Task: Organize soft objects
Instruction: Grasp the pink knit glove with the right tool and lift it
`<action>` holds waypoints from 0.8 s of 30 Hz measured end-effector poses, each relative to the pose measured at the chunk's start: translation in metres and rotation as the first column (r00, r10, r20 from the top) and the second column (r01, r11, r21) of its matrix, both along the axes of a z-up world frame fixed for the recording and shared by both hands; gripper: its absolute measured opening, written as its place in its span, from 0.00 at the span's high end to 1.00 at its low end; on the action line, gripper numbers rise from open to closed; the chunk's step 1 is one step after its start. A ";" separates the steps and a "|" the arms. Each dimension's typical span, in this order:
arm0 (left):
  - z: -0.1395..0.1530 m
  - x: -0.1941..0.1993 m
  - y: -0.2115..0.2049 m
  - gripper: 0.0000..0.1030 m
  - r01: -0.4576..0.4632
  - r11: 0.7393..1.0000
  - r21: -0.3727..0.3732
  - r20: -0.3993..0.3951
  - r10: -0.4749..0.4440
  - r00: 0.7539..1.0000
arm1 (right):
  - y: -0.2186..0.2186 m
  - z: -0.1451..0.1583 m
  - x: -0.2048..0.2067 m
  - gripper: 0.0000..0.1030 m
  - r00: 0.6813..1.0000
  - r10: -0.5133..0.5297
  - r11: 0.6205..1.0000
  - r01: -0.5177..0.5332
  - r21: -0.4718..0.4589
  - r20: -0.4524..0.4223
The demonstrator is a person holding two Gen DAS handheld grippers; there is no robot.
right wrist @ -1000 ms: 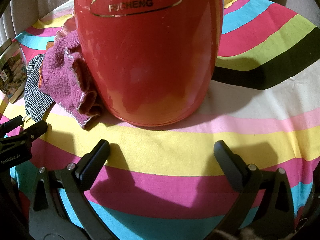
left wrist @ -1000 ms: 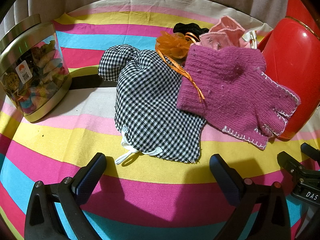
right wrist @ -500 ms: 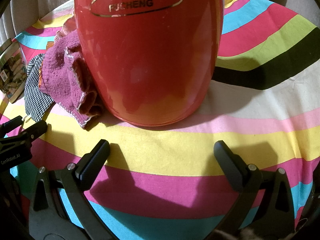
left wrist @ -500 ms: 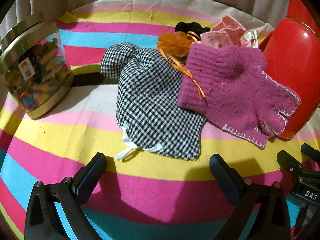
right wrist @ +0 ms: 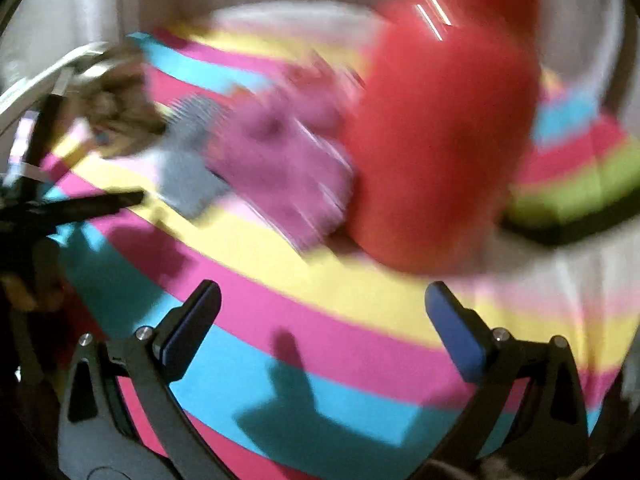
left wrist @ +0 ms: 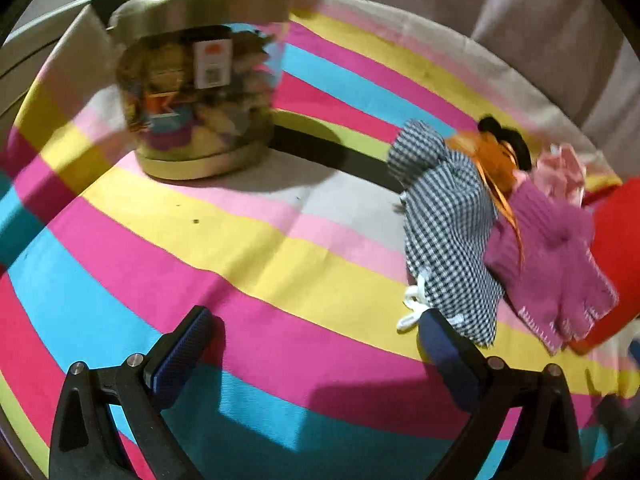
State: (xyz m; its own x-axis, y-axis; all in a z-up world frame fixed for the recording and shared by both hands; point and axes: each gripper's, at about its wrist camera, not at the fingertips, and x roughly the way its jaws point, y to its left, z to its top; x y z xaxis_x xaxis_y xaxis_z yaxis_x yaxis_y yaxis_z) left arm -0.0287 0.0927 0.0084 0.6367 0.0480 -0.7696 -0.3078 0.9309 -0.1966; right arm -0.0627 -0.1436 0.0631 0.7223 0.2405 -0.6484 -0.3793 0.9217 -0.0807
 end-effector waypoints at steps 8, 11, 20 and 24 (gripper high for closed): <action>-0.002 -0.008 0.015 0.00 -0.017 0.997 -0.076 0.069 0.022 0.997 | 0.068 0.015 0.056 0.01 0.990 0.125 0.950 -0.100 -0.295 0.066; -0.001 -0.010 0.015 0.00 -0.017 0.997 -0.075 0.069 0.022 0.997 | 0.091 0.000 0.064 0.01 0.990 0.120 0.892 -0.074 -0.447 0.077; -0.001 -0.013 0.016 0.00 -0.016 0.995 -0.102 0.088 0.025 0.996 | 0.070 -0.030 0.060 0.93 0.988 0.083 0.907 -0.129 -0.400 -0.129; -0.001 -0.012 0.016 0.00 -0.017 0.995 -0.102 0.088 0.026 0.996 | 0.015 -0.002 0.031 0.93 0.984 0.104 0.992 -0.113 -0.056 -0.146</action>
State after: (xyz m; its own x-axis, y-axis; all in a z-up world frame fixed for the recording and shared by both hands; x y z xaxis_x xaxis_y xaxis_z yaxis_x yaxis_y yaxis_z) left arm -0.0411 0.1085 0.0072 0.7023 -0.0130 -0.7117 -0.3043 0.8984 -0.3167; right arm -0.0318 -0.1285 0.0614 0.5930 0.2674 -0.7595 -0.4888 0.8691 -0.0756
